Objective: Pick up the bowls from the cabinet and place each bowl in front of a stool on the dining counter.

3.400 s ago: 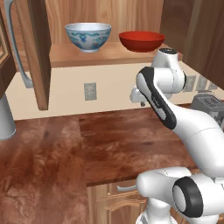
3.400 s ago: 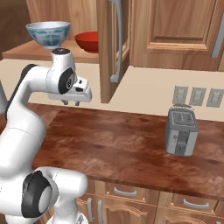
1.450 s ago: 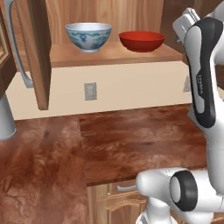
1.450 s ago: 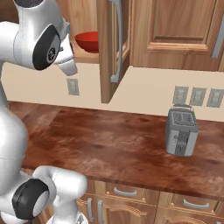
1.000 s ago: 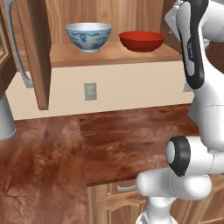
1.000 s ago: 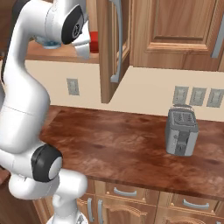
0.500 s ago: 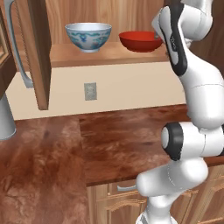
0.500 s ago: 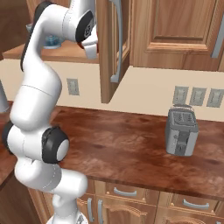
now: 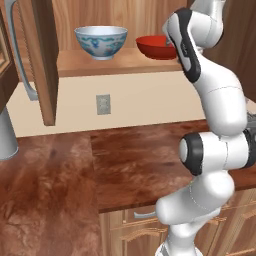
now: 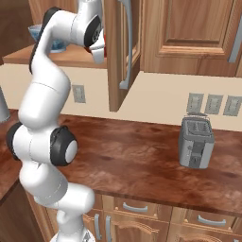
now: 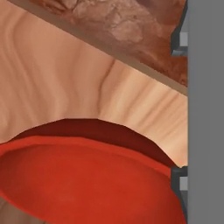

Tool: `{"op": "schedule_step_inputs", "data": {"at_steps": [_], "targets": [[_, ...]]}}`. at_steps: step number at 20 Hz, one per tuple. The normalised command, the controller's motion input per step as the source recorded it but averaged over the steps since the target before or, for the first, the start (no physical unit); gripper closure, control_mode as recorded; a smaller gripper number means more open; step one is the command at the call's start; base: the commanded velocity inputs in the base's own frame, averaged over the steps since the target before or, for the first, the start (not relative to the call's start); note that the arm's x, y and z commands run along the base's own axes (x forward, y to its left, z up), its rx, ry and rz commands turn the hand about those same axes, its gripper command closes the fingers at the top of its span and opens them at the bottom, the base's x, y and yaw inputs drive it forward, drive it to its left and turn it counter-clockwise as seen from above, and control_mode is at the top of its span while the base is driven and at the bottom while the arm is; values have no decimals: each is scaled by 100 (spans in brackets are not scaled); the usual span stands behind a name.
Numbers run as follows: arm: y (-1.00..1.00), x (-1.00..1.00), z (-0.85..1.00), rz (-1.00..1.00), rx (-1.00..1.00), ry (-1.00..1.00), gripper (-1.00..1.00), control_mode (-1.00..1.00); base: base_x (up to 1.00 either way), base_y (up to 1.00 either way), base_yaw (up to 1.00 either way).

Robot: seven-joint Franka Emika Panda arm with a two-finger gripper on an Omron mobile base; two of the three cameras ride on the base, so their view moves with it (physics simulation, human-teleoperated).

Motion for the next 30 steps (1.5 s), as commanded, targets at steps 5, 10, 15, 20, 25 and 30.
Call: {"op": "schedule_step_inputs", "data": {"at_steps": [5,10,15,20,25,30], "targets": [[0,22,0,0,0,0,-100,-100,0,0,0],[0,24,0,0,0,0,-100,-100,0,0,0],[0,32,-3,0,0,0,-100,-100,0,0,0],[0,25,-13,0,0,0,-100,-100,0,0,0],[0,8,-9,2,0,0,-100,-100,0,0,0],[0,0,-2,1,0,0,100,-100,0,0,0]]}}
